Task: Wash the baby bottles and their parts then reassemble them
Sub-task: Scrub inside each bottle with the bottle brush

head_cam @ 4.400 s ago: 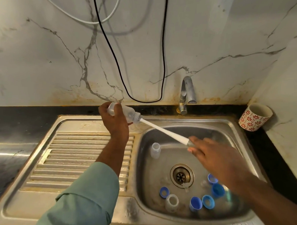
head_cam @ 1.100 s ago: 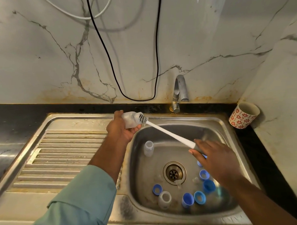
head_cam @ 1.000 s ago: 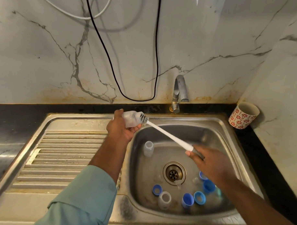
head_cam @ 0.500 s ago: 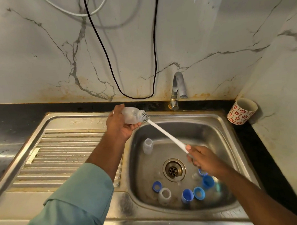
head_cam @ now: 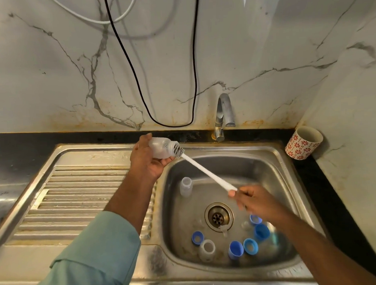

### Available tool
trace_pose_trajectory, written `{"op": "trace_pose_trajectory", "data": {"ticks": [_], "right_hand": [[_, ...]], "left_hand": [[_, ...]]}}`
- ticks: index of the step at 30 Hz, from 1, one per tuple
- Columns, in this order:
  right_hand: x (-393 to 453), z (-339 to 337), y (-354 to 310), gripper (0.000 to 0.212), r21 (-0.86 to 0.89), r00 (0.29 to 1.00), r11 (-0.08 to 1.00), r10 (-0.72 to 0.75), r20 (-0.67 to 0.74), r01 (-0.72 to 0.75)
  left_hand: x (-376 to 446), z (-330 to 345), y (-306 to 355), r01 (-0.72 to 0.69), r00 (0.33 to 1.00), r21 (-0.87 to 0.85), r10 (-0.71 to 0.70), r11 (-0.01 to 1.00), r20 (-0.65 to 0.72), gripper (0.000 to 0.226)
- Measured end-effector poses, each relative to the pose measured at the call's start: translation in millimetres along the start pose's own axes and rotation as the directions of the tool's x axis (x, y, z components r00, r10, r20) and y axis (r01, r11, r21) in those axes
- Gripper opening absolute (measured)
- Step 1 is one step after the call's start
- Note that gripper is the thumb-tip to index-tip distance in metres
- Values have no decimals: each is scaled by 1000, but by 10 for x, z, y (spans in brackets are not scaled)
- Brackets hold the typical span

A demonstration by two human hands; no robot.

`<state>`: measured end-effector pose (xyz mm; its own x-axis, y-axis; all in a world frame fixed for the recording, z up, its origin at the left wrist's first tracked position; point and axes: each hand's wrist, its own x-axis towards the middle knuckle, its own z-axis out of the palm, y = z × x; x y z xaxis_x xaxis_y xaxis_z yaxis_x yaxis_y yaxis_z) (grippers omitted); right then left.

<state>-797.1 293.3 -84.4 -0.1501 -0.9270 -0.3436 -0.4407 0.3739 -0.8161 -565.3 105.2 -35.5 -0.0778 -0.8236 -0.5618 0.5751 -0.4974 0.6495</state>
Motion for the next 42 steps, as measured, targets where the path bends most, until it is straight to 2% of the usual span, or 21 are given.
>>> {"op": "trace_pose_trajectory", "data": {"ticks": [2,4,6,8,10,12,14,18,21,22,24,26,28,30,32,34,35,36,38,40,42], "right_hand": [[43,1,105,39,-533,913,846,-236,-332,25],[37,40,95,42,-665,833,747,-372,-410,7],[3,21,26,55,-290,959,956,-112,-262,32],[-57,-54,-57,61,216,966,952,178,186,-217],[-59,-92,-40,64,218,961,951,171,217,-219],[-19,-59,69,61,-153,989,988,-3,-145,-19],[22,-40,151,55,-591,868,805,-331,-370,55],[56,48,333,56,-823,733,549,-618,-283,146],[-27,135,194,56,-522,901,839,-336,-274,154],[-58,93,99,58,-156,982,983,-123,-145,100],[-100,-60,-19,59,343,960,917,116,254,-202],[-101,-131,-59,61,280,956,939,122,268,-198],[-89,-94,-60,65,-51,998,997,56,-38,-58],[-95,-7,-45,59,-450,934,893,-149,-325,-13],[-92,94,-11,47,-685,846,729,-358,-395,-12],[-119,116,-41,43,-549,916,835,-238,-323,24],[-136,79,-71,50,-247,982,969,-62,-179,16],[-157,23,-98,56,94,993,990,96,63,-102],[-195,-90,-146,59,320,918,900,173,357,-294],[-194,-92,-192,51,171,962,970,132,237,-175],[-163,-20,-173,36,-348,990,937,-85,-113,41]], "left_hand": [[4,-8,-37,14,1000,-22,-15,1000,-19,50],[-11,9,-78,14,1000,-39,-14,999,-12,51],[-2,16,-81,-4,1000,-16,4,1000,-16,49],[10,4,-73,-9,1000,23,9,1000,-18,46],[3,-5,-85,-6,1000,36,6,999,-6,43],[-7,-4,-106,-8,999,21,9,1000,-37,43],[1,0,-125,-5,997,-2,5,1000,-75,43],[-11,61,-114,-40,991,-5,39,999,-126,41],[-42,83,-89,-40,995,11,41,999,-96,39],[-37,70,-81,-32,997,20,33,999,-74,40],[-37,31,-74,-8,1000,49,9,999,-27,45],[-43,10,-81,-13,1000,62,14,998,-15,46],[-46,12,-89,-35,997,35,37,999,-61,42],[-62,21,-92,-46,993,6,47,999,-105,40],[-86,30,-87,-47,993,-18,45,999,-111,40],[-101,19,-64,-39,996,-2,39,999,-80,42],[-115,11,-50,-37,998,15,38,999,-50,44],[-131,-3,-42,-33,999,34,34,999,-13,46],[-156,-46,-50,-30,998,59,27,998,48,51],[-171,-109,-44,-27,999,41,26,999,29,50],[-182,-177,-30,-27,999,14,27,1000,-34,46]]}}
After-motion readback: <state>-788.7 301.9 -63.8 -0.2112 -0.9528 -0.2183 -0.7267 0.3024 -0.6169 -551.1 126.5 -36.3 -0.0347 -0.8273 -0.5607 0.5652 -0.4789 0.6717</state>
